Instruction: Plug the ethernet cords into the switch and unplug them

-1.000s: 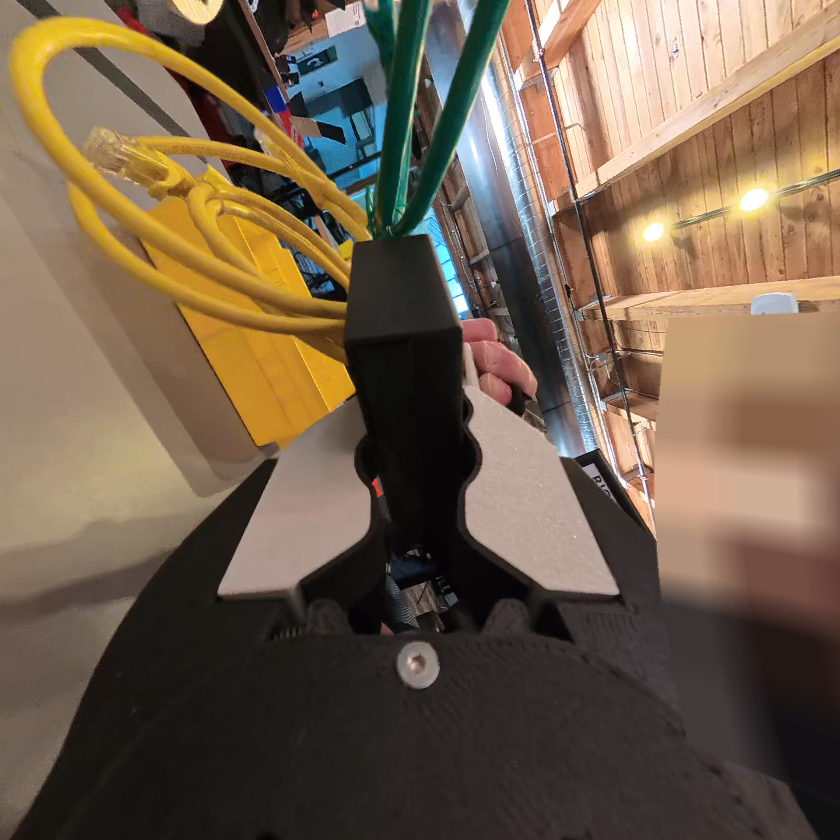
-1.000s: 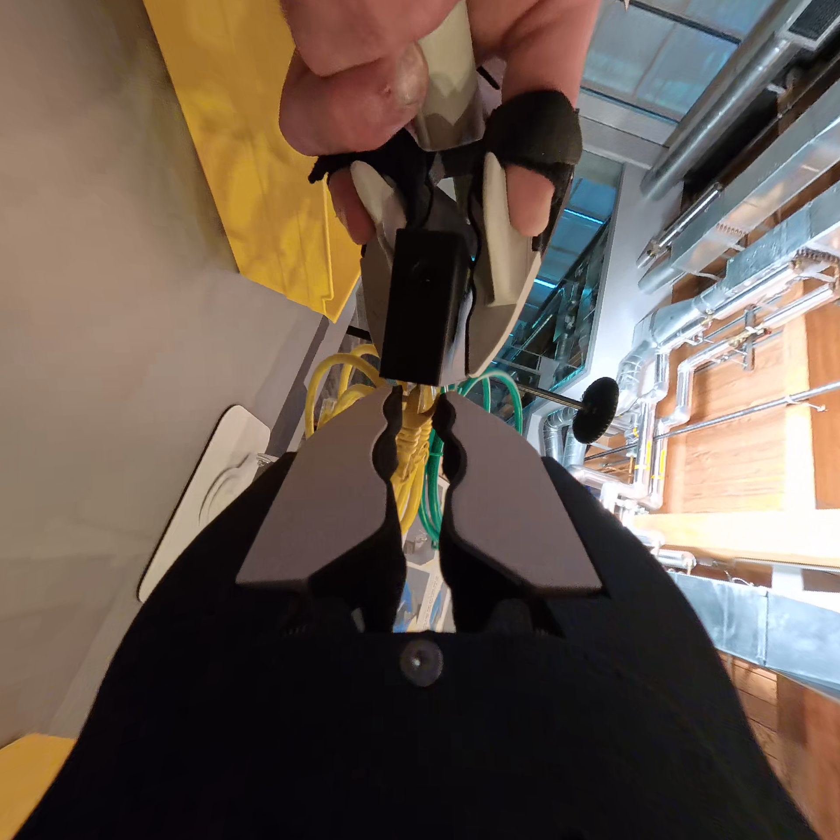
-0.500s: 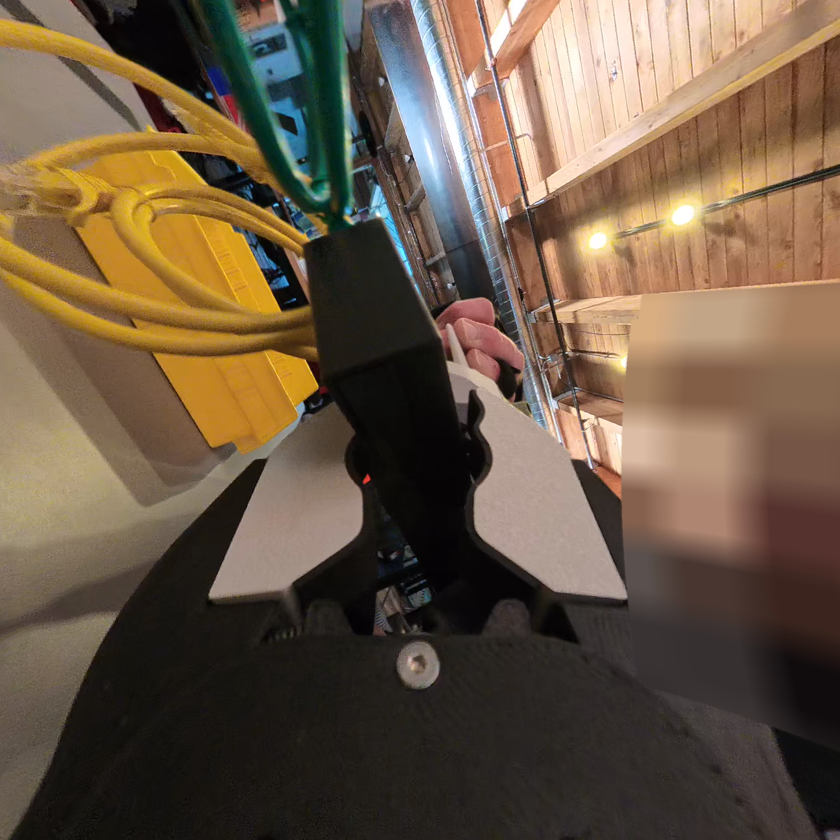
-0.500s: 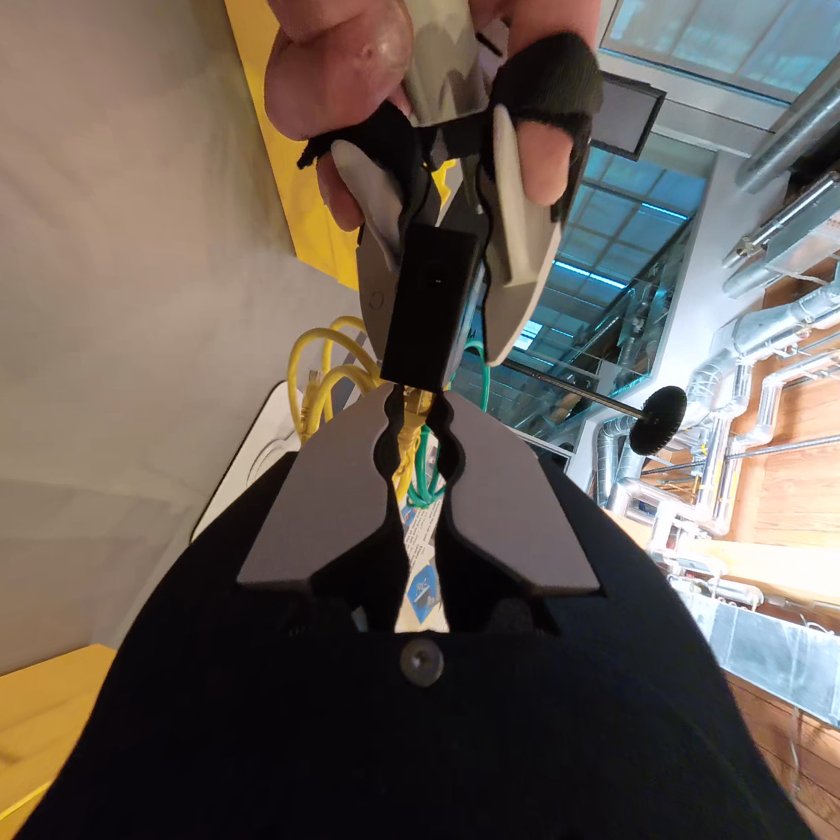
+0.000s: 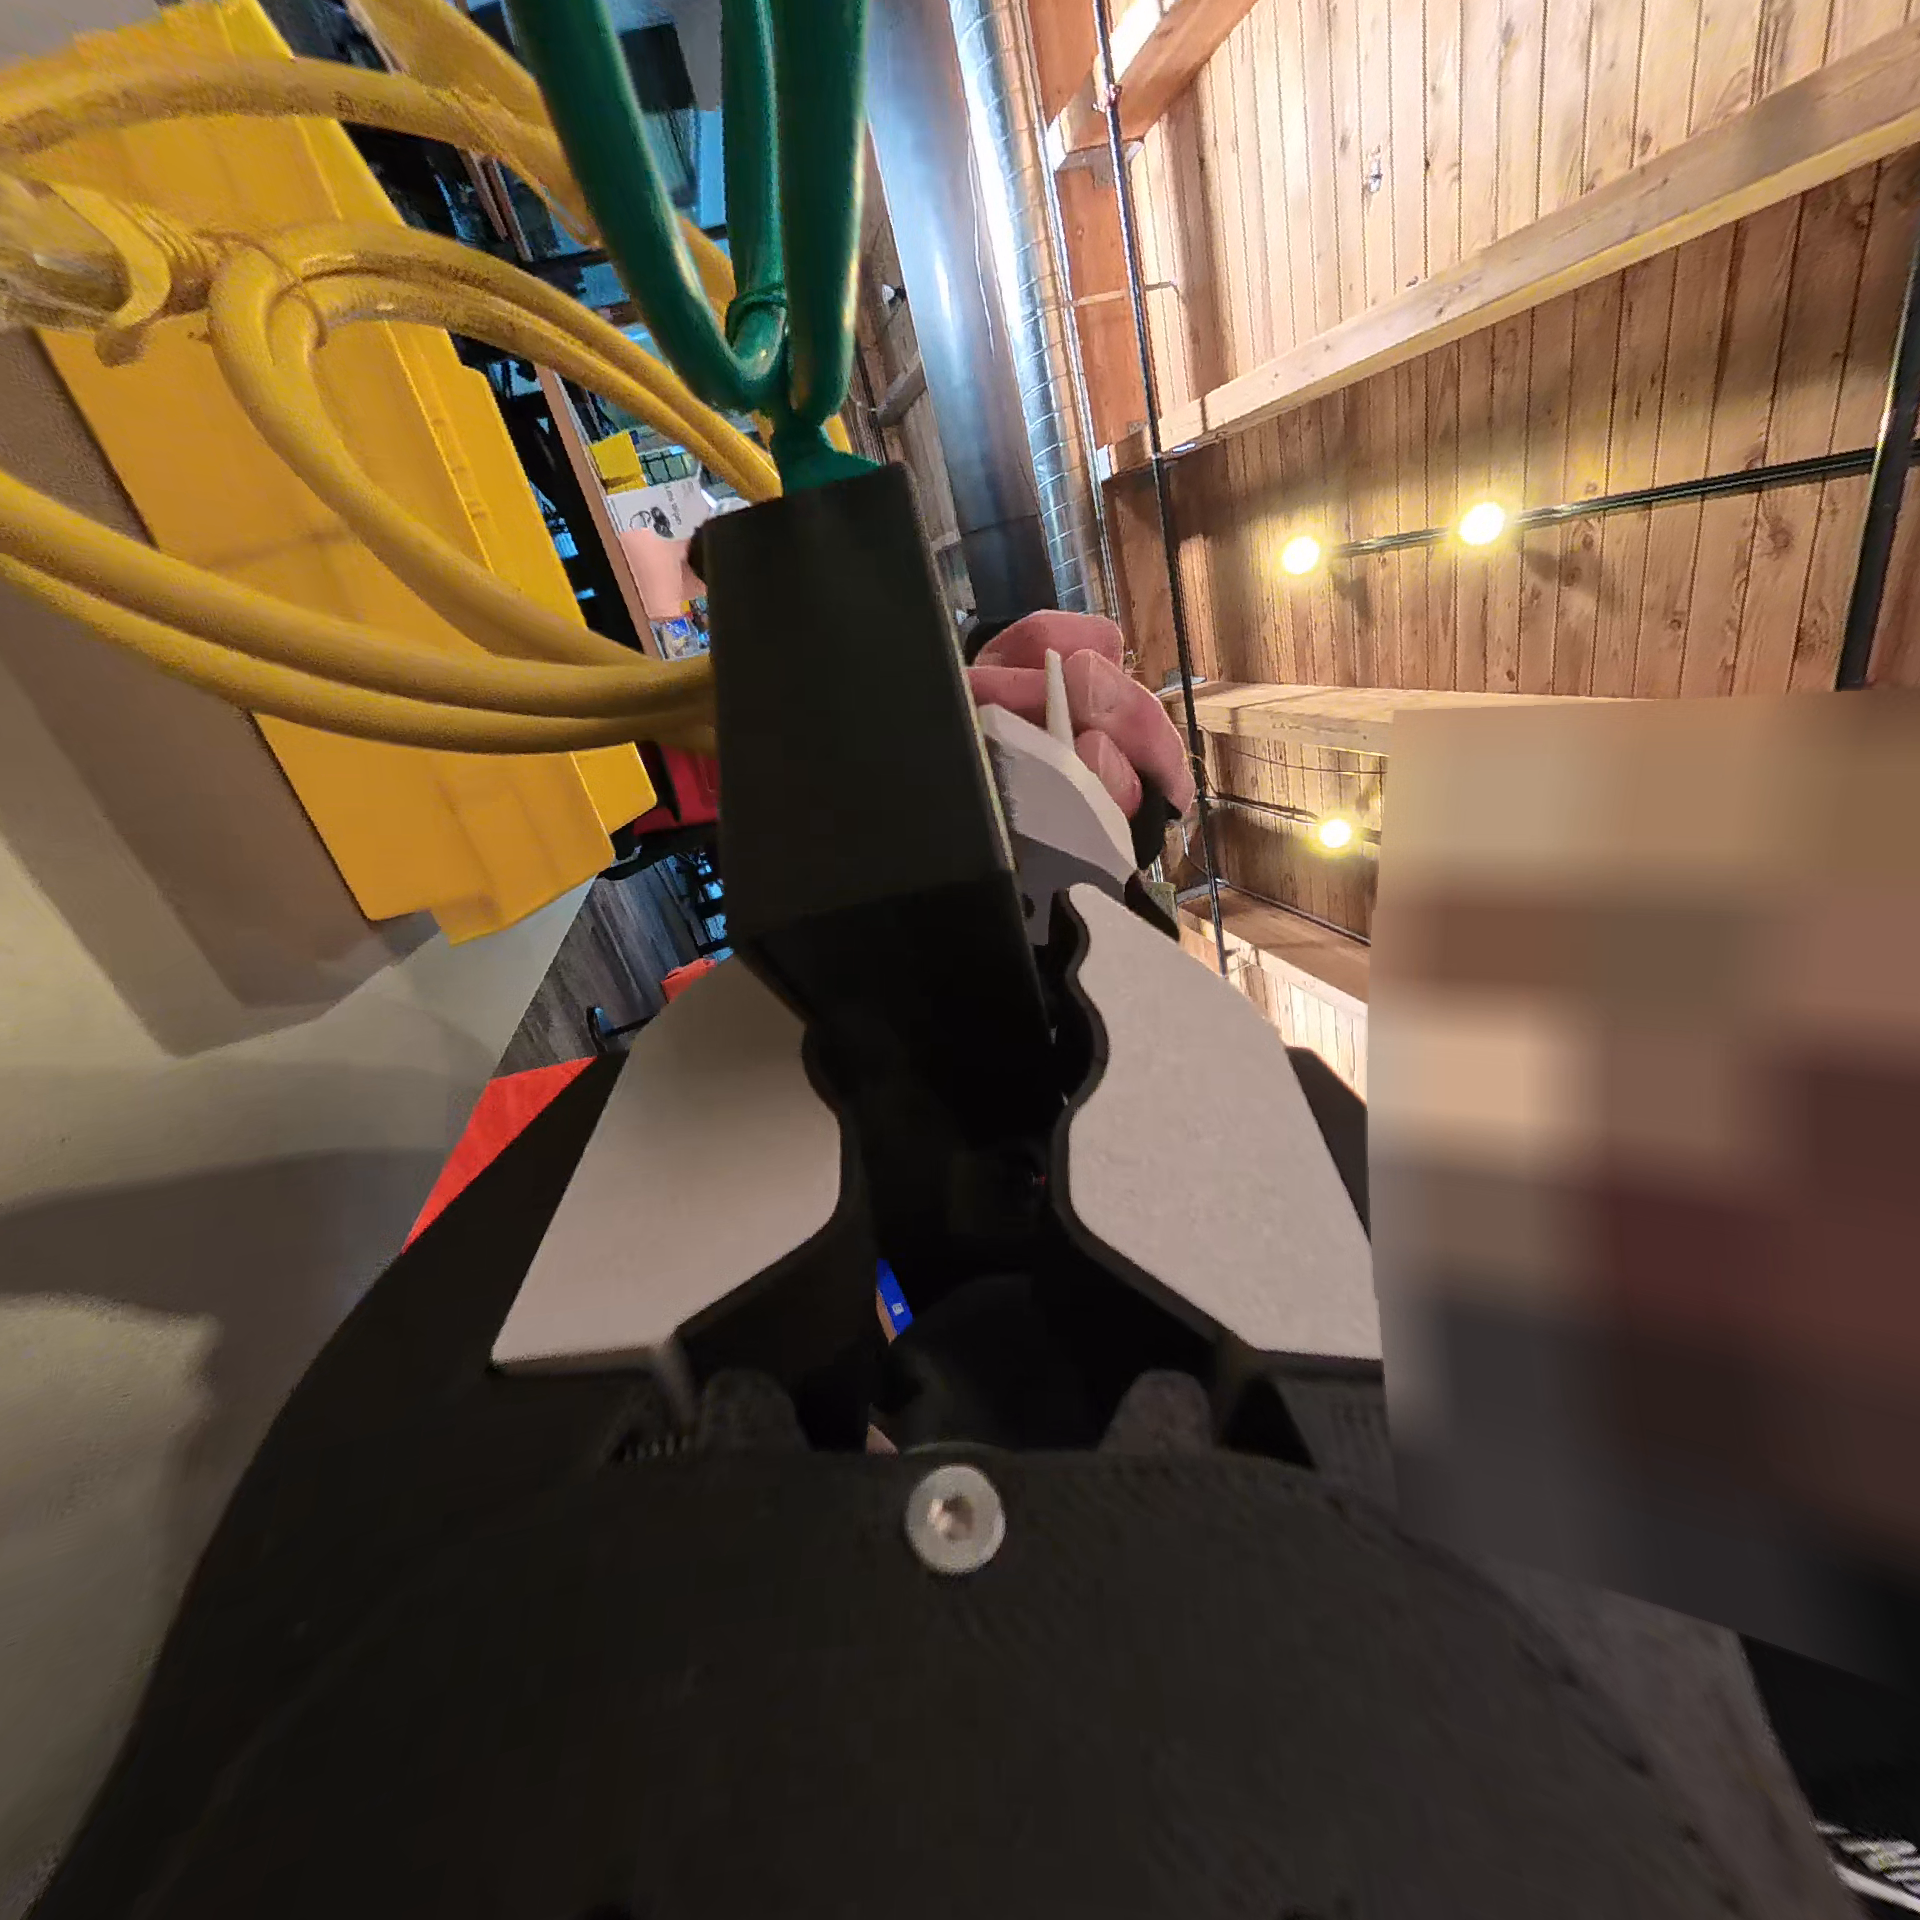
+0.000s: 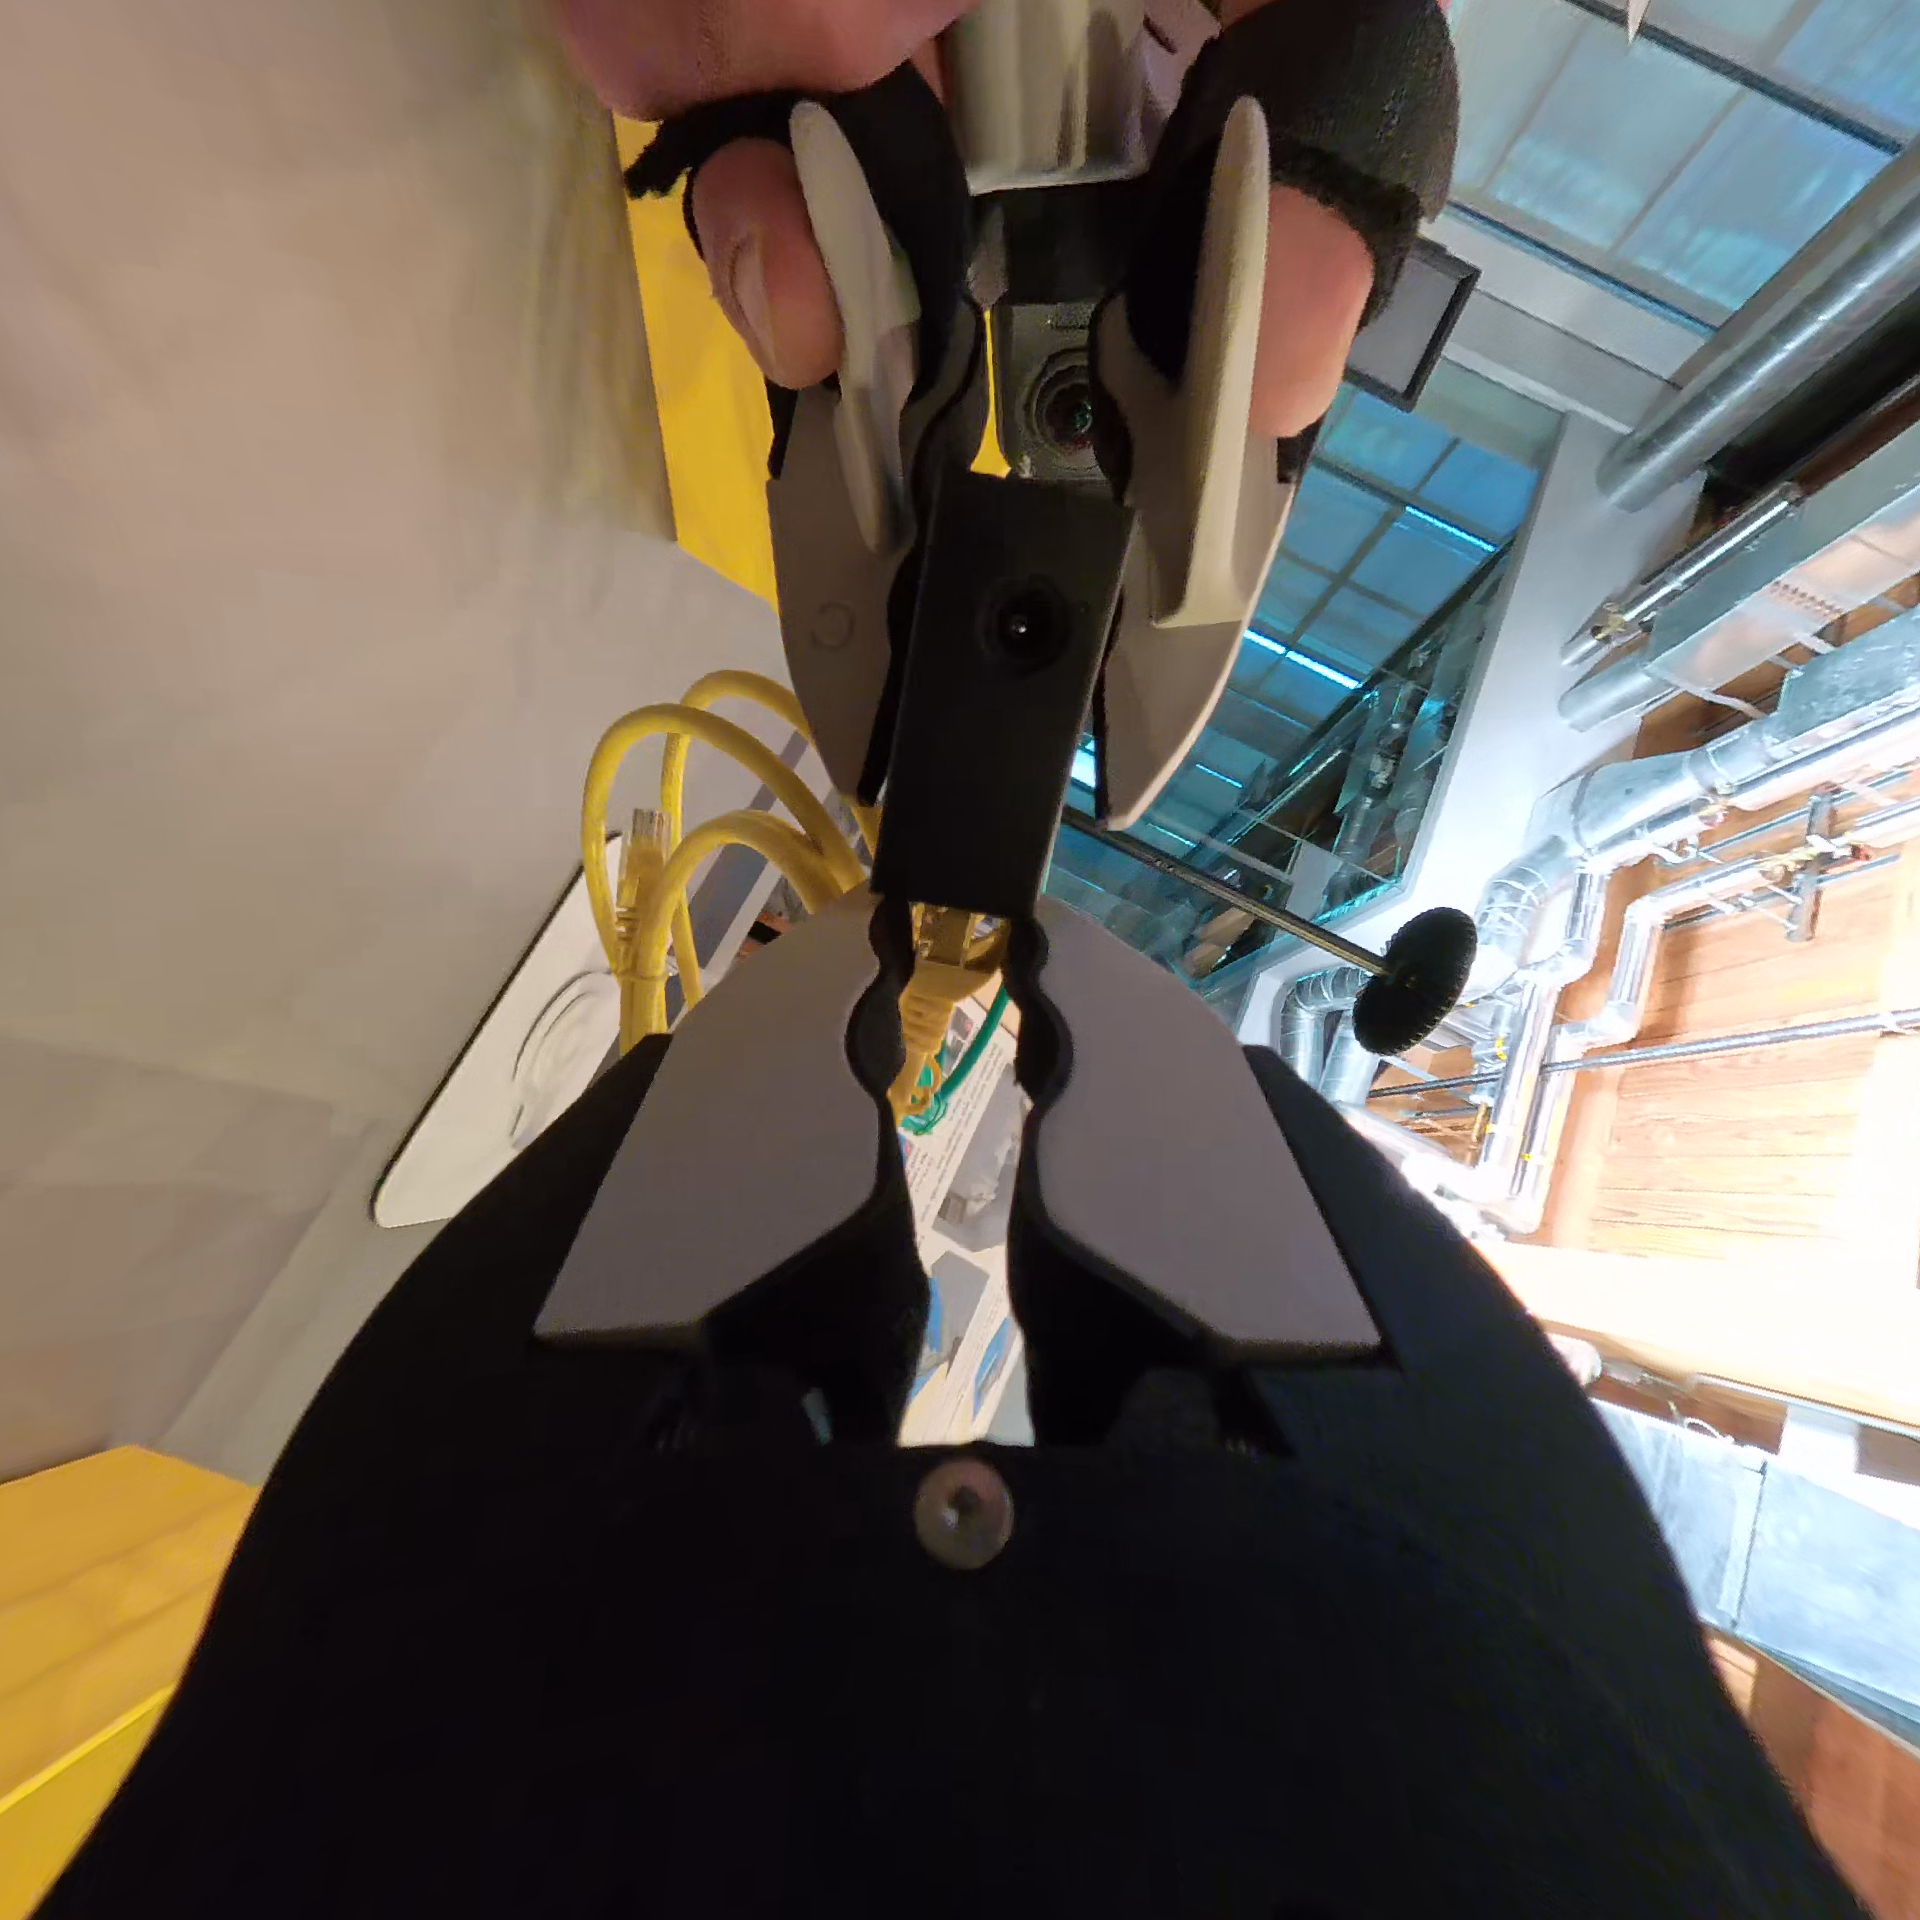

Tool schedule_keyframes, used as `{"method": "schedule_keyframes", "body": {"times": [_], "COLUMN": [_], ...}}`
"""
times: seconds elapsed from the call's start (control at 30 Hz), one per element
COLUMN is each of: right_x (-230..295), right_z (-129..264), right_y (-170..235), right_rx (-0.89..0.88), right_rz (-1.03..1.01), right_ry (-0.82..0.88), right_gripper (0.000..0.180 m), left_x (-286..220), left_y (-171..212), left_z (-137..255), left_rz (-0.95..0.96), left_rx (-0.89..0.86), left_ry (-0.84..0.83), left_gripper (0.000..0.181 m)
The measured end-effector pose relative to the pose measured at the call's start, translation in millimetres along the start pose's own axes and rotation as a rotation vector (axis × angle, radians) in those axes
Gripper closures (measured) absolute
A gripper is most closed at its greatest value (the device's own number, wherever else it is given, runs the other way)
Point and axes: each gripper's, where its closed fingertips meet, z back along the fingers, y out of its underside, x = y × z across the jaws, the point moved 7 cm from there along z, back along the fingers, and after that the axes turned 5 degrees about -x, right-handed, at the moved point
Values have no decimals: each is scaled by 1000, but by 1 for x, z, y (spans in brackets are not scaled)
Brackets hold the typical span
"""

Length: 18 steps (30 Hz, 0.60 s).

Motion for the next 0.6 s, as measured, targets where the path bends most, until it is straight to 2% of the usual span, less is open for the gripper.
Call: {"method": "schedule_keyframes", "body": {"times": [0.3, 0.53, 0.6], "right_x": [-5, -4, -4], "right_z": [3, 8, 14], "right_y": [3, 5, 8], "right_rx": [25, -30, -29], "right_rz": [-87, -113, -119], "right_ry": [-106, -50, -41], "right_gripper": [166, 164, 157], "left_x": [2, -2, -4], "left_y": [6, 7, 3], "left_z": [-5, -5, -3], "left_rz": [46, 22, 16], "left_rx": [20, 21, 9], "left_ry": [36, 29, 36], "left_gripper": [147, 147, 147]}}
